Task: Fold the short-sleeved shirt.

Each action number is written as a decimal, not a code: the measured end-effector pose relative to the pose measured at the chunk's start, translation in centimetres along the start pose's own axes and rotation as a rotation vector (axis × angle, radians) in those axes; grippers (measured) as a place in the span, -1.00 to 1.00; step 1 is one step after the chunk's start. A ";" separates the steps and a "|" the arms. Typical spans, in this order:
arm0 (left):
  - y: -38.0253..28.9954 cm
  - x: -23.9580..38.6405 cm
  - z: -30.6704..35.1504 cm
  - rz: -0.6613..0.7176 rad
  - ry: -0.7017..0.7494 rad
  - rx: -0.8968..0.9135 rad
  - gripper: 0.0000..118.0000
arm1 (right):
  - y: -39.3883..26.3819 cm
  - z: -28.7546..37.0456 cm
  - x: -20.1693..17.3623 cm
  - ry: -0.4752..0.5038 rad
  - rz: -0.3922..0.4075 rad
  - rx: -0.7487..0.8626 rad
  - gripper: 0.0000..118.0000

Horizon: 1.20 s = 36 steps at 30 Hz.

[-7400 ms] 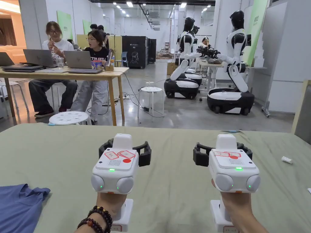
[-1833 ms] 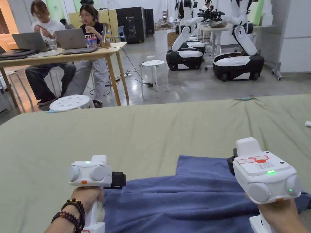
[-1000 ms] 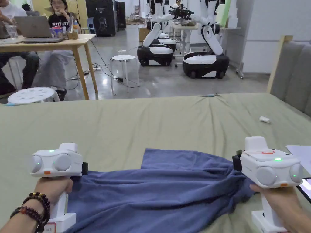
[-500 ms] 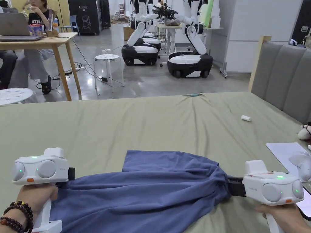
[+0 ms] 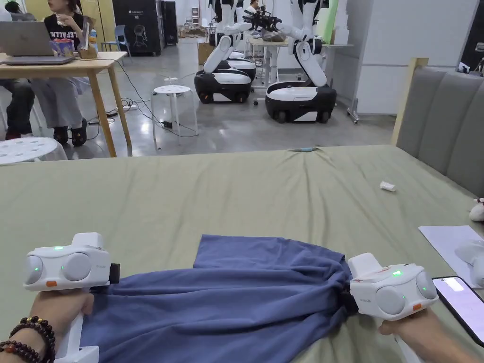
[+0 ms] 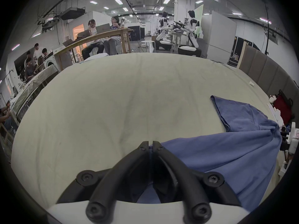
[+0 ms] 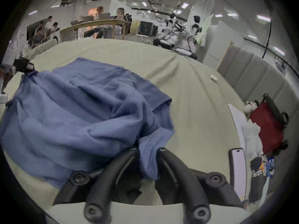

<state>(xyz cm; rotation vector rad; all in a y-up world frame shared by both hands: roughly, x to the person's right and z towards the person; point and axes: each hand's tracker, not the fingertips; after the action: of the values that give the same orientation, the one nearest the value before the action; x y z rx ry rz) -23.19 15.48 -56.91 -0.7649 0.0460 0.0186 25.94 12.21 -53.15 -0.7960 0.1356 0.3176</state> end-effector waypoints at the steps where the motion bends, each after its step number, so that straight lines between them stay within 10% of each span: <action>1: 0.1 -0.2 0.3 0.003 -0.001 0.007 -0.98 | 0.3 0.5 -0.3 -0.013 -0.010 0.012 -0.79; 21: 16.2 0.2 12.4 0.020 0.045 0.458 -0.98 | 22.8 10.8 -7.0 -0.163 -0.058 0.602 -0.81; 36: 30.5 -5.2 20.0 0.069 0.189 0.692 -0.98 | 38.0 14.9 -1.1 -0.269 -0.106 0.709 -0.81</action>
<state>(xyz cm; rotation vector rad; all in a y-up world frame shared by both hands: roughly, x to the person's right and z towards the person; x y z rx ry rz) -28.69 51.31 -63.38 -0.0707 0.2451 -0.0045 12.40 47.62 -68.36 -0.0541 -0.0501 0.2481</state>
